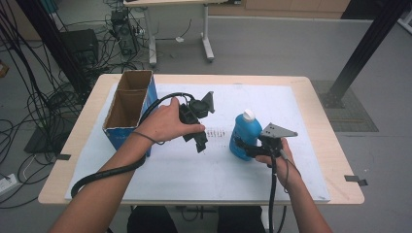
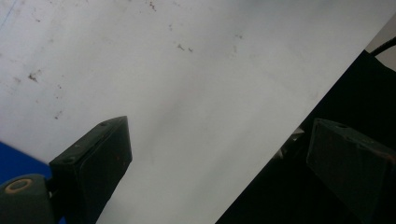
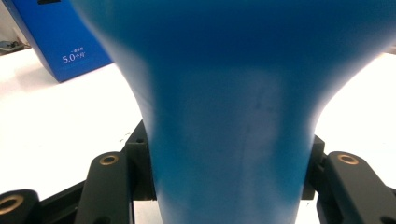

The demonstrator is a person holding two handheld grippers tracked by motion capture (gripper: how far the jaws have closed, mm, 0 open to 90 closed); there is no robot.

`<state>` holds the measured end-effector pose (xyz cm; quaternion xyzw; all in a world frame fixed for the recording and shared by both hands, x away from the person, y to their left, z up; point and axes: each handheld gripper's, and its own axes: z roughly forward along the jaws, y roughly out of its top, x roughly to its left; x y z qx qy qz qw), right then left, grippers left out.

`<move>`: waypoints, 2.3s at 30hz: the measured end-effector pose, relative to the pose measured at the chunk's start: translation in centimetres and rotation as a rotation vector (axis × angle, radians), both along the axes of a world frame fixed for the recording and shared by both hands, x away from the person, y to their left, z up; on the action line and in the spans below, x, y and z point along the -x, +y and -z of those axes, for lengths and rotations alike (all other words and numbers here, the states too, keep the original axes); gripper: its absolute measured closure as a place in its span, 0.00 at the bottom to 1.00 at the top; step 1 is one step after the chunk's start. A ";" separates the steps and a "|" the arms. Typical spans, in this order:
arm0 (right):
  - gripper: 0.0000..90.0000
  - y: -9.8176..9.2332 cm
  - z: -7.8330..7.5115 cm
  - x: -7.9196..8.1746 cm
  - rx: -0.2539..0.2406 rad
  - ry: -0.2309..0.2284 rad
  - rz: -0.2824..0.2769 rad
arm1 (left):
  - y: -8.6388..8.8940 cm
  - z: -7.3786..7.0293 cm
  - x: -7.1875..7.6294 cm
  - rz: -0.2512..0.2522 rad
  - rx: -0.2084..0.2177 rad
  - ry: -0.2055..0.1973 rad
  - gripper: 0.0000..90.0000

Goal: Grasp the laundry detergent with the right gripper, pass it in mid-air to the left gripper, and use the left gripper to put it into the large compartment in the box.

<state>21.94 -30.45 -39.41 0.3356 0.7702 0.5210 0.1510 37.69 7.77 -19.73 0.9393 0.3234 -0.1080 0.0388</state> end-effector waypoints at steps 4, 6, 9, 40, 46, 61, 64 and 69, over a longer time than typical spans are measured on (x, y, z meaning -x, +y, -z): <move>0.48 0.0 0.1 0.1 -0.004 -0.002 0.003 | 0.0 -0.1 0.0 -0.002 0.002 -0.002 0.08; 0.48 0.0 0.1 0.1 -0.001 -0.004 0.002 | 0.0 -0.1 0.0 0.000 0.001 -0.001 0.08; 0.48 0.0 0.1 0.1 -0.003 -0.006 0.003 | -0.1 0.0 0.0 0.001 -0.001 -0.001 0.08; 0.48 0.0 0.2 0.3 -0.002 -0.015 0.003 | -0.5 0.0 0.3 0.007 -0.006 -0.005 0.08; 0.48 0.0 0.3 0.2 -0.003 -0.015 0.002 | -0.6 -0.1 0.3 0.008 -0.009 -0.006 0.08; 0.48 0.0 0.3 0.3 -0.001 -0.022 0.000 | -0.7 -0.1 0.3 0.009 -0.010 -0.007 0.08; 0.48 0.0 0.3 0.3 -0.001 -0.023 0.000 | -0.7 0.0 0.3 0.007 -0.012 -0.009 0.08; 0.48 0.0 0.4 0.3 -0.003 -0.025 0.001 | -0.7 -0.1 0.3 0.009 -0.015 -0.010 0.08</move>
